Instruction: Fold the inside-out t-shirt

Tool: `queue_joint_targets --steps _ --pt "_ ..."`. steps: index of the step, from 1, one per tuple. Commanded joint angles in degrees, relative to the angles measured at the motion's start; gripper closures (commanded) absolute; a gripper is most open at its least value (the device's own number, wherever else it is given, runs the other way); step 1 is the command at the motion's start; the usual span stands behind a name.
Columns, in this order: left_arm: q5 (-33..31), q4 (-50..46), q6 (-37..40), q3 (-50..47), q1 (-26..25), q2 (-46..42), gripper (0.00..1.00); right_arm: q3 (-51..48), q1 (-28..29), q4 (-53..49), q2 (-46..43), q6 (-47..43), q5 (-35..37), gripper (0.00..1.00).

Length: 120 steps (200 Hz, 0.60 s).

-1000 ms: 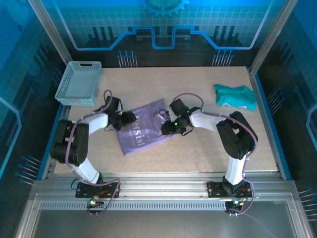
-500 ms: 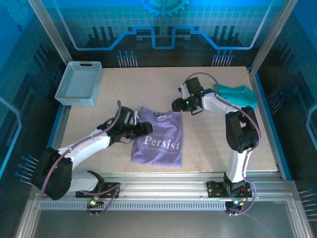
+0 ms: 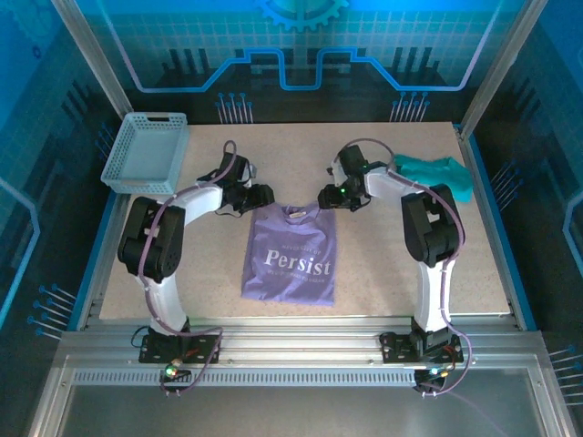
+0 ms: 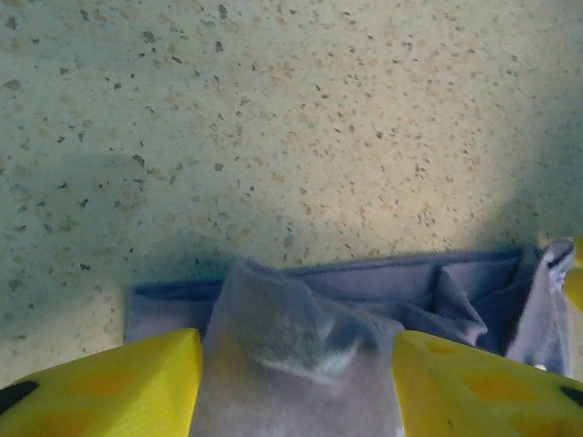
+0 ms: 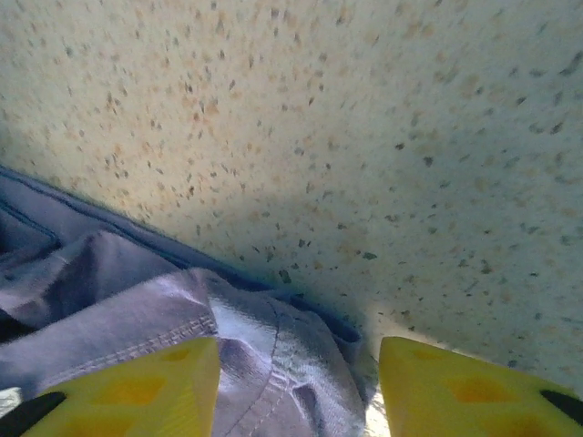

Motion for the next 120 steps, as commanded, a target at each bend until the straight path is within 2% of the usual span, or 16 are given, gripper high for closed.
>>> queue_joint_targets --steps 1,26,50,62,88,120 --pt "-0.2 -3.2 3.5 2.4 0.2 1.4 0.53 1.9 1.0 -1.7 1.2 -0.4 -0.5 0.60" --pt "-0.8 -3.0 4.0 2.8 0.6 2.1 0.72 1.8 1.1 -1.6 0.7 -0.5 0.6 0.77" --pt "-0.4 -2.7 4.0 2.2 1.6 1.4 0.93 1.3 1.0 -1.9 -1.3 -1.0 2.0 0.87" --pt "-0.3 -2.4 3.8 1.2 2.3 0.0 0.99 0.6 1.0 -1.8 -2.6 -1.1 2.5 0.91" --pt "0.0 0.2 2.1 -2.8 3.7 -5.4 1.00 -1.4 0.9 -1.2 -5.3 -0.9 3.8 1.00" --pt "-1.2 1.9 1.1 -4.1 4.7 -6.1 1.00 -3.0 0.3 0.2 -6.1 0.7 4.8 1.00"
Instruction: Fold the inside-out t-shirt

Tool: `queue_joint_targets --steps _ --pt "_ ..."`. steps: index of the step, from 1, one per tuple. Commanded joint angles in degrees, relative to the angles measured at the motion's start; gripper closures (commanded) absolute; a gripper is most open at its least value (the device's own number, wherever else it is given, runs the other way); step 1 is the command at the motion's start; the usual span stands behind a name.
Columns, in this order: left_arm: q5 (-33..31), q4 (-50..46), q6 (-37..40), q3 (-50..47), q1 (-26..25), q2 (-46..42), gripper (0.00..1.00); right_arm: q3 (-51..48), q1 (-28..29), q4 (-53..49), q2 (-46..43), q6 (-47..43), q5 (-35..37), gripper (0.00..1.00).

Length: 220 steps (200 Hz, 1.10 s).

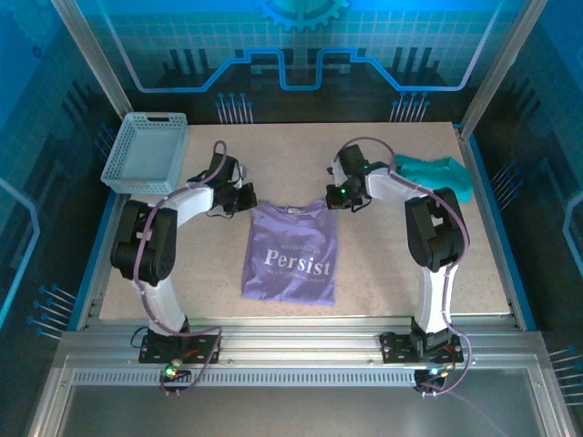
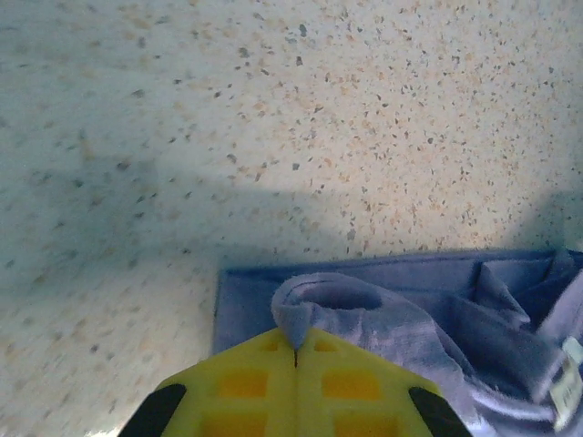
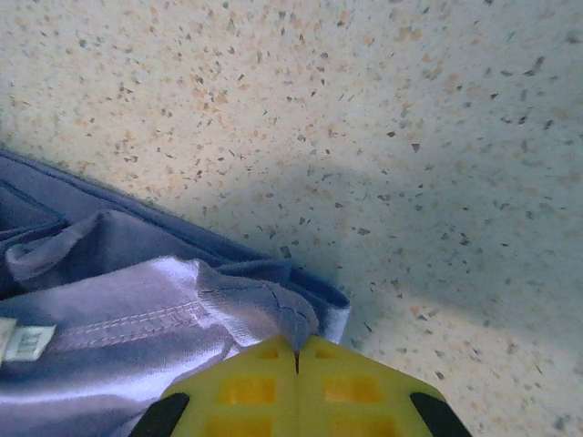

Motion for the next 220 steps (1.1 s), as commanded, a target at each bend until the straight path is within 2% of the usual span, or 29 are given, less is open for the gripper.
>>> queue_joint_targets --steps 1,42,60,84,109,131,147,155,178,220 --pt "-0.9 2.4 -1.0 -0.4 1.0 -1.5 1.00 -1.0 -0.3 0.5 -1.8 1.4 1.4 1.00" --pt "-4.8 1.9 -2.1 2.5 1.4 5.1 1.00 1.1 -0.7 0.1 2.9 2.5 2.4 1.00" --pt "-5.4 1.8 -2.5 3.6 1.4 6.2 0.84 2.5 -1.1 -0.4 4.4 2.4 1.6 0.95" --pt "-6.6 0.4 -2.4 4.5 1.6 4.1 0.60 2.4 -1.4 -0.9 1.8 0.7 1.5 0.79" --pt "-6.9 1.2 -3.0 1.3 1.8 -0.8 0.46 -1.4 -2.2 0.3 -3.2 0.4 -1.5 0.59" --pt "-0.5 3.9 -3.7 -2.7 1.9 -2.7 0.36 -4.1 -2.3 2.6 -4.2 1.5 -5.1 0.48" --pt "4.4 4.8 -3.7 -3.4 1.9 -1.5 0.32 -3.5 -2.2 2.8 -2.2 2.3 -5.8 0.43" --pt "5.2 5.1 -3.5 -3.5 1.9 -0.8 0.31 -2.9 -2.1 2.8 -1.2 2.6 -6.0 0.37" --pt "6.0 4.2 -1.5 -2.3 1.8 2.0 0.27 -1.0 -1.9 2.6 2.1 3.2 -6.5 0.30" --pt "9.3 4.0 -0.8 -0.9 1.0 5.9 0.28 0.4 -0.1 1.4 5.6 3.9 -6.3 0.28"
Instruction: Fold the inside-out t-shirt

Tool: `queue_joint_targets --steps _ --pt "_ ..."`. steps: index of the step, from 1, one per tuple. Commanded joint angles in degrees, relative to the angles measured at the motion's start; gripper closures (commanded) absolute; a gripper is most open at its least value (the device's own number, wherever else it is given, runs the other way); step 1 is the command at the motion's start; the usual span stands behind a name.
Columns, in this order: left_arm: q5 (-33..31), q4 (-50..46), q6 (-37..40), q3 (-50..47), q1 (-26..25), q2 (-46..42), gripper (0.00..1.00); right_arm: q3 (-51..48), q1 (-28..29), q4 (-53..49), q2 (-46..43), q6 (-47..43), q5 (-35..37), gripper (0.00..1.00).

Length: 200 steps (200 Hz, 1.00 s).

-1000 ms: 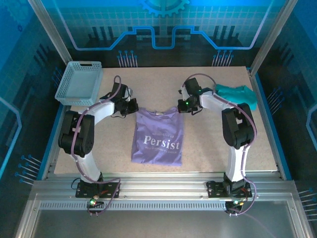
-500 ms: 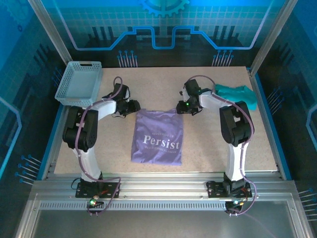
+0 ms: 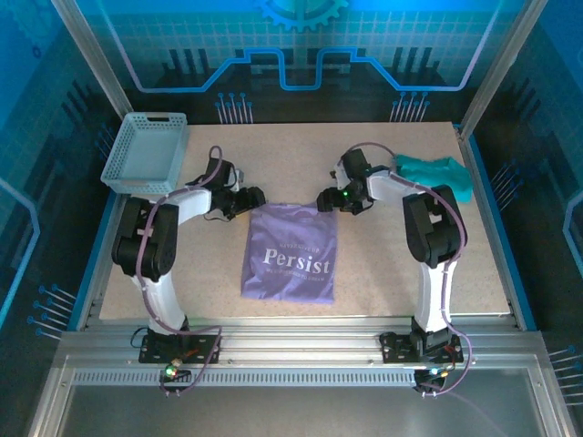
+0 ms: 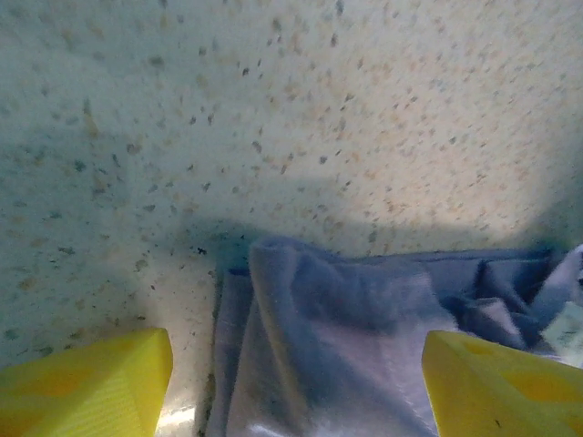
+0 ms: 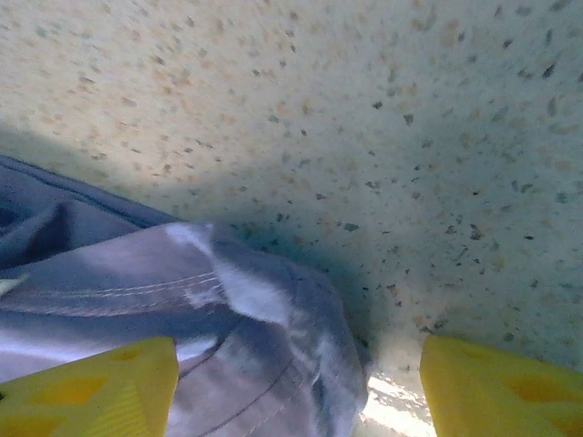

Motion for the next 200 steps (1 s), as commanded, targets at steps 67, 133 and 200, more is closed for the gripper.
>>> queue_joint_targets --steps 67,133,200 --pt "7.1 -0.6 1.2 1.2 -1.8 4.4 0.48 3.2 4.4 -1.8 4.2 2.8 -3.5 0.42" --pt "9.3 -1.1 1.4 2.8 -1.7 6.6 0.76 4.5 4.5 -1.8 5.2 3.2 -5.3 0.67" --pt "10.8 2.1 -0.7 3.6 -0.2 4.3 1.00 2.5 2.1 6.0 0.4 3.6 -8.1 1.00"
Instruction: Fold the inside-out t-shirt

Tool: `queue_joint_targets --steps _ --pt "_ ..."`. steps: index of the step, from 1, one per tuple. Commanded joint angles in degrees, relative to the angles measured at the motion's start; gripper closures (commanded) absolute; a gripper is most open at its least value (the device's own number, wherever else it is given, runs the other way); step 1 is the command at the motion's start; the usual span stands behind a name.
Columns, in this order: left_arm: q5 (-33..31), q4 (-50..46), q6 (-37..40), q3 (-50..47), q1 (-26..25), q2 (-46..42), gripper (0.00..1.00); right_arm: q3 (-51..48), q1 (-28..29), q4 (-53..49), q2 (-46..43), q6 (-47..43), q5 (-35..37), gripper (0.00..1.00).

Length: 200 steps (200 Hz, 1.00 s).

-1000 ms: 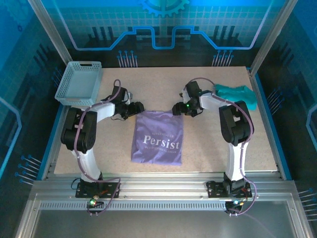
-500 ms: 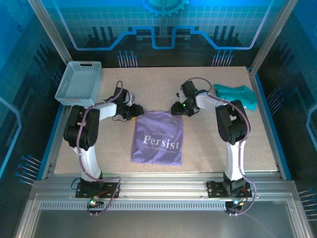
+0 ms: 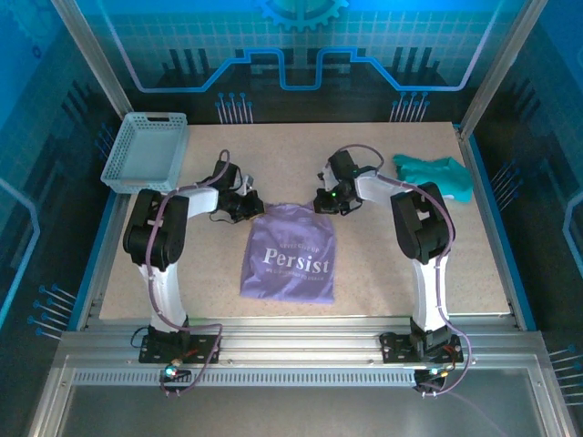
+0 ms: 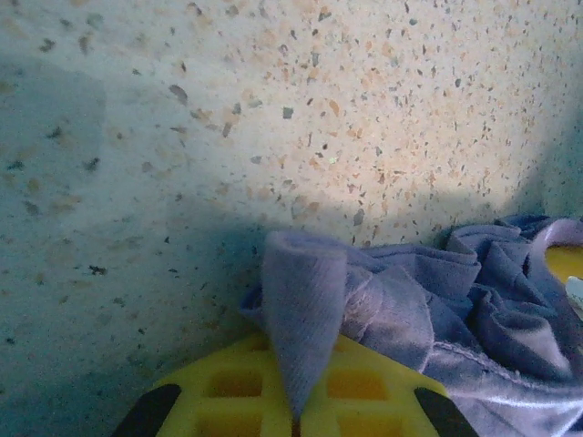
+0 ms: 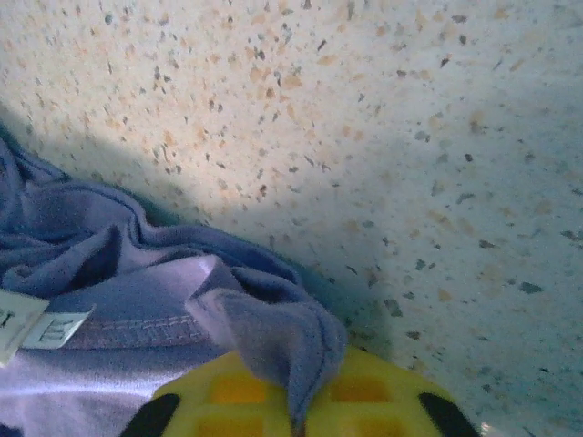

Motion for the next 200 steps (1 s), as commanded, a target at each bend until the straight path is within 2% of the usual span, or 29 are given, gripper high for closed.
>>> queue_joint_targets --steps 1,52,71,106,123,150,178,200 --pt "3.2 2.0 -1.6 0.9 0.5 -1.4 1.00 -1.2 -1.3 4.8 -3.5 0.0 -3.9 1.00" --pt "3.8 7.1 -6.3 3.8 2.9 -7.7 1.00 -1.2 -6.0 10.9 -10.7 2.3 -7.0 1.00" --pt "4.6 7.2 -7.9 9.3 4.0 -8.7 1.00 3.9 -7.8 10.5 -11.8 2.3 -7.9 1.00" --pt "4.9 1.9 -7.5 24.5 4.2 -9.5 1.00 17.4 -9.8 6.5 -13.3 0.3 -8.9 1.00" --pt "4.8 1.6 -7.2 25.9 4.2 -11.4 1.00 19.6 -9.8 6.2 -15.0 -1.6 -9.2 1.00" --pt "4.7 6.2 -7.4 17.2 4.0 -16.7 1.00 13.1 -9.0 8.7 -19.4 -3.6 -10.5 1.00" --pt "6.1 15.9 -10.0 0.2 2.8 -23.2 1.00 -1.5 -7.2 14.1 -25.7 -2.5 -12.2 1.00" --pt "6.2 21.2 -10.8 -14.1 -0.6 -30.1 1.00 -13.6 -4.8 14.8 -32.6 -2.5 -11.4 1.00"
